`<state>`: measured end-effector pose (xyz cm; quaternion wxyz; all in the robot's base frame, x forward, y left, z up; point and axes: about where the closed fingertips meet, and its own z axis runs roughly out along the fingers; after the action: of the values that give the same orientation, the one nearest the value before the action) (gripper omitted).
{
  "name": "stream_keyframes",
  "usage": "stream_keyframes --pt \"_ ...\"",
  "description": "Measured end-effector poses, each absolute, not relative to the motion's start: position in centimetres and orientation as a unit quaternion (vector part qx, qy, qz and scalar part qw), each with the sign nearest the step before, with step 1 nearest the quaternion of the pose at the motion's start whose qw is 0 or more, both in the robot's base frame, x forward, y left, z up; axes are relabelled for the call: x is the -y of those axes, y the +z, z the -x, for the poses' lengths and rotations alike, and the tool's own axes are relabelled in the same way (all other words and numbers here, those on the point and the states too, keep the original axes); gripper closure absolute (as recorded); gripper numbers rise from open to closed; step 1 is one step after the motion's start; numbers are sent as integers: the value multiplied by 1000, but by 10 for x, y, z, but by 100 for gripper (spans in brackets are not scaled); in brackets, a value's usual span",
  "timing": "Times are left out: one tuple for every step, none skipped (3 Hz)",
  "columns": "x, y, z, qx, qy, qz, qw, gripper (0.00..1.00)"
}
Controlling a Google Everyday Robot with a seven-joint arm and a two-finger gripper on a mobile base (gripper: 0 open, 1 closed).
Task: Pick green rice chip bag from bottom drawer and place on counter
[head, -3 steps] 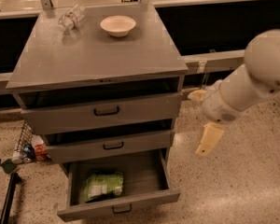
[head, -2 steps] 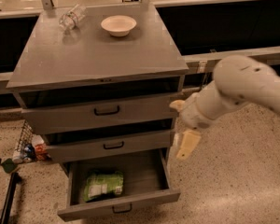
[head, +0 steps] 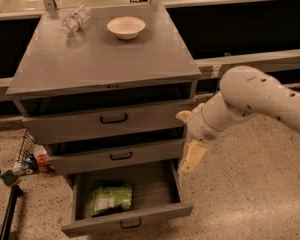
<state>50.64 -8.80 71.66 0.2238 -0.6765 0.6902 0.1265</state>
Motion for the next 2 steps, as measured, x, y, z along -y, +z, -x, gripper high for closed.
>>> stream_keyframes --pt "53 649 -543 -697 171 649 253 0" --pt "2 551 -585 -687 211 644 262 0"
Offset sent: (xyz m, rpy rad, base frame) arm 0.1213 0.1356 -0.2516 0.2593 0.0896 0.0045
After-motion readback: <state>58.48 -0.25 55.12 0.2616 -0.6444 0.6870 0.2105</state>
